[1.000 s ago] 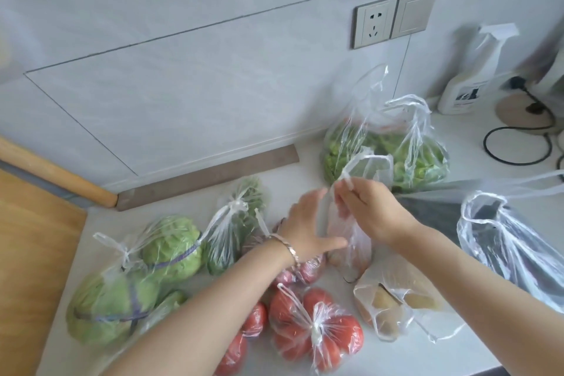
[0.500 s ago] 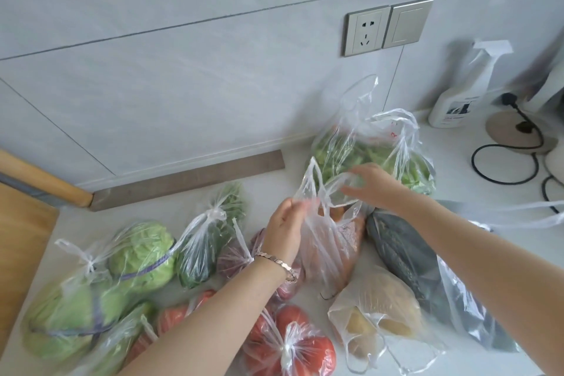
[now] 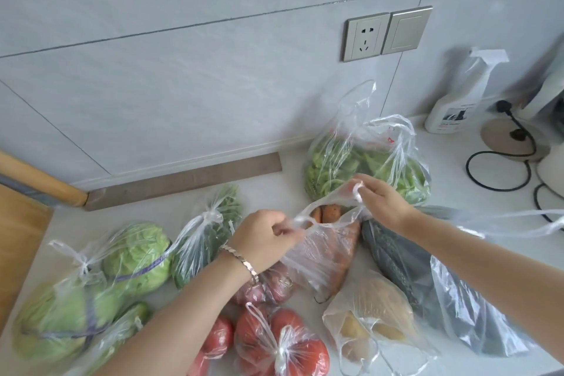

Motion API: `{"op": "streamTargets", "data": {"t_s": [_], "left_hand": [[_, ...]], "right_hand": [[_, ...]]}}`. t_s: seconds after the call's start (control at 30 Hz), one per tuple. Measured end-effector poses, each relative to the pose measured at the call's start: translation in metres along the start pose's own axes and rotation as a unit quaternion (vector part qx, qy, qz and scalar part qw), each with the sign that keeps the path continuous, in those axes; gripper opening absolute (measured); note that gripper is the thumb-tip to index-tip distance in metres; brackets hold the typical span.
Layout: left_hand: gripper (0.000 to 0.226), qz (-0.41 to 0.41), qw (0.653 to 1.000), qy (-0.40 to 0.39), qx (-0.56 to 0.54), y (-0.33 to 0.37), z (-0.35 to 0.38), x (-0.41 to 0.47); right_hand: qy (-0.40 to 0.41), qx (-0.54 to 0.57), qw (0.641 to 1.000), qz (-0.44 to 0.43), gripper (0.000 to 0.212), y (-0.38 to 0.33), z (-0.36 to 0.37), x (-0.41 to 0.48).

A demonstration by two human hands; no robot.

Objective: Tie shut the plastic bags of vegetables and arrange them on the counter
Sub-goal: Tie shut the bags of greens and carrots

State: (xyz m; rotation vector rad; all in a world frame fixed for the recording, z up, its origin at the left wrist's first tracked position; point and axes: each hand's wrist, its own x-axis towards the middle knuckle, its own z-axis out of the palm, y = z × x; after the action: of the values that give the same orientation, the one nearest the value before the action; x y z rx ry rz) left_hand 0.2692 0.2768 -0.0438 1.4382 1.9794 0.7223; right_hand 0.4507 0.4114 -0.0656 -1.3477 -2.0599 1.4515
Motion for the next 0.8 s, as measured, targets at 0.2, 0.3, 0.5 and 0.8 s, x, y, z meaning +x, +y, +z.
{"op": "streamTargets", "data": {"t_s": [0.2,0.3,0.5,0.8], "left_hand": [[0.027,-0.048,0.92,-0.029,-0.387,-0.001,-0.015,0.004],[0.019,-0.054,0.817,-0.058,-0.571,-0.005,-0.01,0.004],[0.022,-0.092,0.776,0.044,-0.622,-0.001,-0.003,0.005],[0.008,-0.046,0.789,0.141,-0.596,0.028,-0.009,-0.018]], "right_hand": [[0.036,0.247,0.968,0.01,0.051,-0.012,0.007,-0.004],[0.047,0.313,0.948,0.01,0.046,-0.015,0.014,-0.013],[0.049,0.325,0.943,0.05,0.04,-0.024,0.02,-0.018],[0.024,0.112,0.99,-0.079,0.04,-0.072,-0.004,-0.029]]}}
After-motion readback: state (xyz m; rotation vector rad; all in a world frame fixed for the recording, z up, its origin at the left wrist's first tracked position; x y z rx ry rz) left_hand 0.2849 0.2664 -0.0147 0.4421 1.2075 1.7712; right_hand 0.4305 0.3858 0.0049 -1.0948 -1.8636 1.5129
